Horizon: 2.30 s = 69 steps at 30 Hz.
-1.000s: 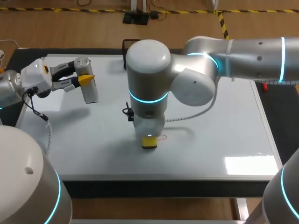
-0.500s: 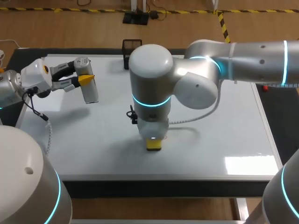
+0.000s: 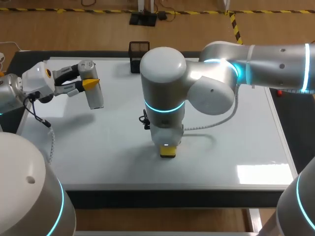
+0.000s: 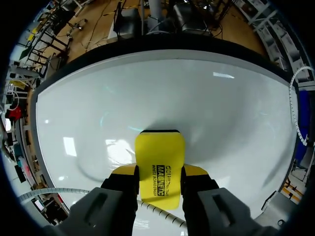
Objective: Pick up the inspection probe, press it on each red-marked spot on the whiteboard one by one, put down the probe, pick up the eraser, and wipe off all the red marks.
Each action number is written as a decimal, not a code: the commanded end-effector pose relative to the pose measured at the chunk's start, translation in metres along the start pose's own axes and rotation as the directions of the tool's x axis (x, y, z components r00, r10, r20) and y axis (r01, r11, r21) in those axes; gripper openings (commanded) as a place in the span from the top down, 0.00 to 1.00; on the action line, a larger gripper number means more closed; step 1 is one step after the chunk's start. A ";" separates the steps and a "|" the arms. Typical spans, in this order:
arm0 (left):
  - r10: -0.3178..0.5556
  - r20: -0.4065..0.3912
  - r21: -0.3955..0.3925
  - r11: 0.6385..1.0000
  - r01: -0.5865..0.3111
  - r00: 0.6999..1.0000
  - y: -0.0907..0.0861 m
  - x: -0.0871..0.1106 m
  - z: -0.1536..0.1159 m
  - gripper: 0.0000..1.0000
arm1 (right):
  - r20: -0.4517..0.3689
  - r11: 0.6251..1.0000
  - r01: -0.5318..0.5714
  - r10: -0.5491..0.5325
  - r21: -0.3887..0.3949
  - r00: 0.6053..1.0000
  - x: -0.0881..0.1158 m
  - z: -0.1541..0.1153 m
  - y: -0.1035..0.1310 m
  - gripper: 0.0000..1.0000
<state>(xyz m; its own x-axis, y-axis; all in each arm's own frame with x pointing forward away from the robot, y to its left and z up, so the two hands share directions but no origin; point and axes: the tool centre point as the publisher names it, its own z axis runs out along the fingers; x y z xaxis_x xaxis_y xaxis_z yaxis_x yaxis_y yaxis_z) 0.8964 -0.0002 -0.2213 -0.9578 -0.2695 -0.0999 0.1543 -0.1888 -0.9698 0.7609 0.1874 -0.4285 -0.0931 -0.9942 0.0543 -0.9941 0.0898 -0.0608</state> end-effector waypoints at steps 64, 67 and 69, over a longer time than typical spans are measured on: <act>0.000 0.000 -0.001 1.000 0.000 1.000 -0.001 0.000 0.000 1.00 | 0.001 0.999 -0.014 0.014 0.050 1.000 0.053 -0.043 -0.083 1.00; 0.000 0.000 -0.001 1.000 0.000 1.000 -0.001 0.000 0.000 1.00 | 0.013 0.999 0.007 -0.008 0.051 1.000 0.047 -0.041 -0.105 1.00; 0.000 0.000 -0.001 1.000 0.000 1.000 -0.001 0.000 0.000 1.00 | 0.014 0.999 0.012 -0.013 0.049 1.000 0.043 -0.037 -0.120 1.00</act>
<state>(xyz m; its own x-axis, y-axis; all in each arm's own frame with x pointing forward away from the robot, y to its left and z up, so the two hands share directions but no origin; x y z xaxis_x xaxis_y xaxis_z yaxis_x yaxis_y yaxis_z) 0.8963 -0.0002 -0.2213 -0.9578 -0.2696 -0.0998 0.1542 -0.1887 -0.9698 0.8511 0.1303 -0.3746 -0.0805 -0.9963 0.0301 -0.9873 0.0756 -0.1395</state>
